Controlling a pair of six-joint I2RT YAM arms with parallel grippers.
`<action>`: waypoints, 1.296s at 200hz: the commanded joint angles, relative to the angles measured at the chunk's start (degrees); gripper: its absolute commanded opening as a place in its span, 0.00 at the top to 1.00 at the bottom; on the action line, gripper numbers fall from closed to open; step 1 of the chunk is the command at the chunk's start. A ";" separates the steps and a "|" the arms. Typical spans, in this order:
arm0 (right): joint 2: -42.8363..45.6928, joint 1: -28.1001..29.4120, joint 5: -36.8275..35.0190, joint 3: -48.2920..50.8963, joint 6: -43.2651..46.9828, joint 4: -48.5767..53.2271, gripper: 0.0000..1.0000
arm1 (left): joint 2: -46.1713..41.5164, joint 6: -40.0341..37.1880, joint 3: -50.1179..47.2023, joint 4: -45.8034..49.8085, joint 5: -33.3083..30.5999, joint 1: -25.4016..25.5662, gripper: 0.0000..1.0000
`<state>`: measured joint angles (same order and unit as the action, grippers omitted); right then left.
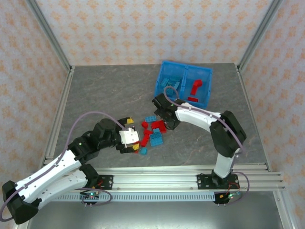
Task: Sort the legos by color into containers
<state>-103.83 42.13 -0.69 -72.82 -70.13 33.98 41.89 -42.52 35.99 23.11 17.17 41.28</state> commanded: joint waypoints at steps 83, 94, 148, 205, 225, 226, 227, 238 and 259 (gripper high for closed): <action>-9.58 0.32 0.24 -0.50 -4.48 -3.21 0.61 | 1.38 -4.85 -0.65 -0.26 11.36 0.07 0.00; -8.39 0.32 -0.65 0.27 -4.40 -2.87 0.67 | 1.14 -4.87 -0.66 -0.18 11.31 0.12 0.00; 4.65 -0.20 -5.36 5.97 0.04 -6.28 0.71 | 0.89 -4.32 -0.92 -1.97 19.20 0.64 0.00; 22.31 -2.39 -22.84 4.99 19.75 -0.15 0.71 | 0.50 -3.45 -1.18 -3.98 18.41 1.19 0.00; 25.04 -8.37 -22.33 4.49 30.04 -1.84 0.70 | -1.36 -3.02 -2.37 -6.34 16.01 1.26 0.00; 25.06 -8.73 -22.16 4.46 30.62 -1.91 0.70 | -1.45 -3.01 -2.44 -6.51 15.86 1.26 0.00; 25.07 -9.08 -21.94 4.41 31.12 -1.99 0.70 | -1.50 -3.01 -2.51 -6.59 15.74 1.22 0.00; 24.27 -13.19 -19.22 2.85 36.02 -2.32 0.69 | -2.31 -2.74 -2.84 -7.27 14.48 1.26 0.00; 18.66 -21.20 -13.52 -3.29 41.58 0.21 0.69 | -3.19 -3.71 -2.37 -5.95 12.98 1.26 0.00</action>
<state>-80.05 27.20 -16.67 -70.74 -40.60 30.98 40.07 -46.37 33.89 19.07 32.91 42.04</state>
